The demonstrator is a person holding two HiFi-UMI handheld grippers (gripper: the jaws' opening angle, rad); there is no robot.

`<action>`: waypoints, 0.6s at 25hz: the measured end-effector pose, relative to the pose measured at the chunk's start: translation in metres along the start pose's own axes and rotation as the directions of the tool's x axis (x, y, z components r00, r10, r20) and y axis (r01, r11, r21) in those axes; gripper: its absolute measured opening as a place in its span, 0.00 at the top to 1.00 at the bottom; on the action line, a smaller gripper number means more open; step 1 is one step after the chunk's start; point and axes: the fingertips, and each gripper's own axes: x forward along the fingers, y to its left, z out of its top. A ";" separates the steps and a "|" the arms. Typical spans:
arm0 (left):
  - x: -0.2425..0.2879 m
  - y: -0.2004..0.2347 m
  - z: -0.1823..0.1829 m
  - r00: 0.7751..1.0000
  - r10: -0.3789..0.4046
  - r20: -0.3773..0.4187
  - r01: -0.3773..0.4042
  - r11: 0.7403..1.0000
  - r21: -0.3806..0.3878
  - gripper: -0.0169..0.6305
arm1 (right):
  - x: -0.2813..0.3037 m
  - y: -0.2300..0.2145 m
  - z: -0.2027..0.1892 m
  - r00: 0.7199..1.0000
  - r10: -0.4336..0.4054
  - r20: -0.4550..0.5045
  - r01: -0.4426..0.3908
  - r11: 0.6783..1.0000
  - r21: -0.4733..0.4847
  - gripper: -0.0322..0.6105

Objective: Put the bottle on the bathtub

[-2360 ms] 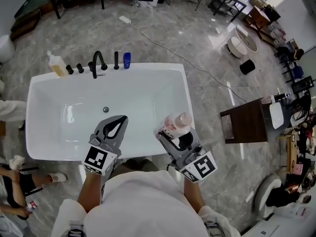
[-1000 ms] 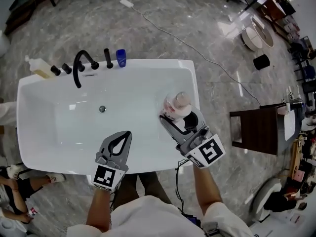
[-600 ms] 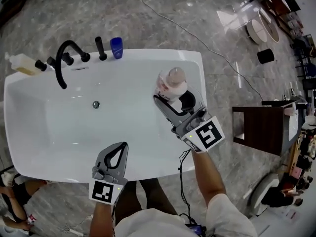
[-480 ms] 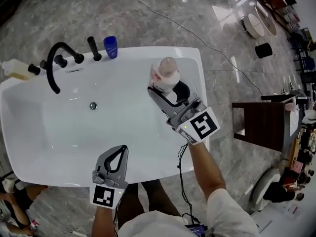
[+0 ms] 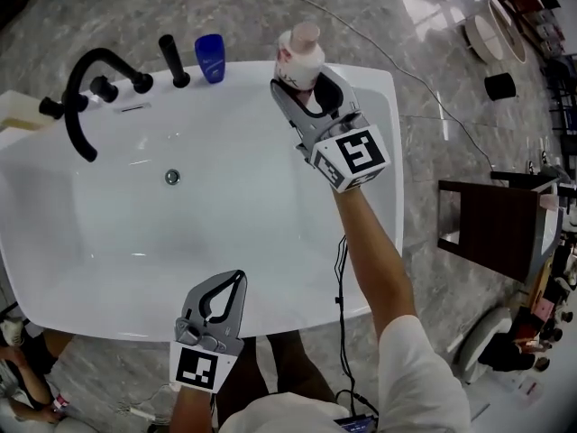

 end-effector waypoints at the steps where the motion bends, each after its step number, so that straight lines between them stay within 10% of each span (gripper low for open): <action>1: 0.000 0.003 -0.006 1.000 0.003 -0.011 -0.003 1.000 0.001 0.96 | 0.008 -0.007 -0.008 1.000 -0.014 0.000 0.014 1.000 0.004 0.57; 15: -0.039 0.044 -0.056 0.988 0.137 -0.072 -0.142 0.988 -0.067 0.96 | 0.102 -0.063 -0.102 0.984 -0.172 -0.049 0.171 0.985 -0.009 0.57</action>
